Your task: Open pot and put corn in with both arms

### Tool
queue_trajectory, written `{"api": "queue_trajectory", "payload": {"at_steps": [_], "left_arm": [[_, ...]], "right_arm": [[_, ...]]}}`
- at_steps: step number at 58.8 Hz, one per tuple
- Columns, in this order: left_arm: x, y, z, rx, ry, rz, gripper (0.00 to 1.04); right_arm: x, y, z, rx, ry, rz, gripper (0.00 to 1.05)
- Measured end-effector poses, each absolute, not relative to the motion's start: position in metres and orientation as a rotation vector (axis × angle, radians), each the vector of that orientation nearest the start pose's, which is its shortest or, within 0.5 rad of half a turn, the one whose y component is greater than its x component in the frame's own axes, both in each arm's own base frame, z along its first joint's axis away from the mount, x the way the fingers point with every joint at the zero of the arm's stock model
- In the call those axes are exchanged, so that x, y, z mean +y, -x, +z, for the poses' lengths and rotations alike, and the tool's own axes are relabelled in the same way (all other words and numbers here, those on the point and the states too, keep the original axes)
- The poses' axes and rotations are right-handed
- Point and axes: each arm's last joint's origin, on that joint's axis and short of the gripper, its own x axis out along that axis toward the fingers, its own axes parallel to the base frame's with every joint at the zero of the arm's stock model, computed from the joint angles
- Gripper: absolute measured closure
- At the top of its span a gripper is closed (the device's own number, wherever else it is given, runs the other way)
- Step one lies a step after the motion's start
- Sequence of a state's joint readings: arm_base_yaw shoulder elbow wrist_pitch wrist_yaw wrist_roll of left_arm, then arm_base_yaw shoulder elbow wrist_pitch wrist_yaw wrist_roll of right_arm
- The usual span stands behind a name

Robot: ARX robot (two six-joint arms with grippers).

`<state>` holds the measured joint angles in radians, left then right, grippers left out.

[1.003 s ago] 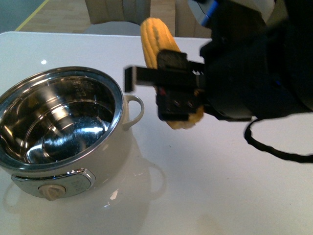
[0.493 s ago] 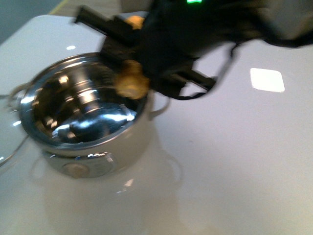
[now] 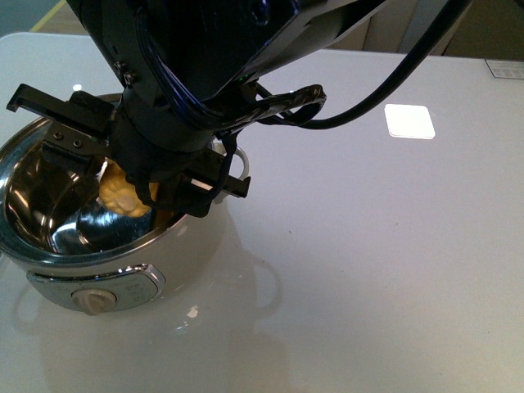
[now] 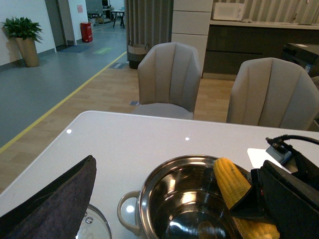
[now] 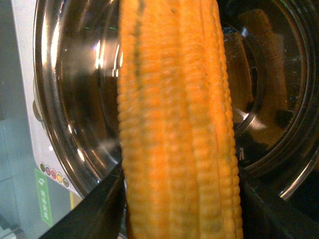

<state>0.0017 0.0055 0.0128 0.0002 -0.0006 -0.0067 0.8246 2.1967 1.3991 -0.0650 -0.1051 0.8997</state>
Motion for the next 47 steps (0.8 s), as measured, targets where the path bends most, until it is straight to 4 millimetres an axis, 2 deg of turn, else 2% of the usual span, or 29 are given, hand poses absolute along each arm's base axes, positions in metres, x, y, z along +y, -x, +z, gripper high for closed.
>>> {"api": "queue_trajectory", "payload": {"at_steps": [9, 13, 23, 30, 36, 43, 47], "left_arm": [[0.0, -0.097, 0.167, -0.007, 0.007, 0.002, 0.07], [0.0, -0.097, 0.167, -0.007, 0.007, 0.002, 0.07], [0.0, -0.097, 0.167, -0.007, 0.007, 0.002, 0.07], [0.0, -0.097, 0.167, -0.007, 0.007, 0.002, 0.07], [0.0, -0.097, 0.167, -0.007, 0.007, 0.002, 0.07], [0.0, -0.097, 0.167, -0.007, 0.007, 0.002, 0.07], [0.0, -0.097, 0.167, -0.007, 0.007, 0.002, 0.07]], "right_arm": [[0.336, -0.304, 0.113, 1.135, -0.468, 0.426, 0.22], [0.335, -0.305, 0.113, 1.129, -0.473, 0.42, 0.08], [0.314, -0.308, 0.12, 1.082, -0.607, 0.385, 0.09], [0.279, -0.315, 0.149, 0.974, -0.805, 0.354, 0.09], [0.231, -0.314, 0.182, 0.853, -0.939, 0.322, 0.09], [0.2, -0.303, 0.194, 0.805, -0.953, 0.288, 0.09], [0.176, -0.293, 0.199, 0.772, -0.922, 0.251, 0.09]]}}
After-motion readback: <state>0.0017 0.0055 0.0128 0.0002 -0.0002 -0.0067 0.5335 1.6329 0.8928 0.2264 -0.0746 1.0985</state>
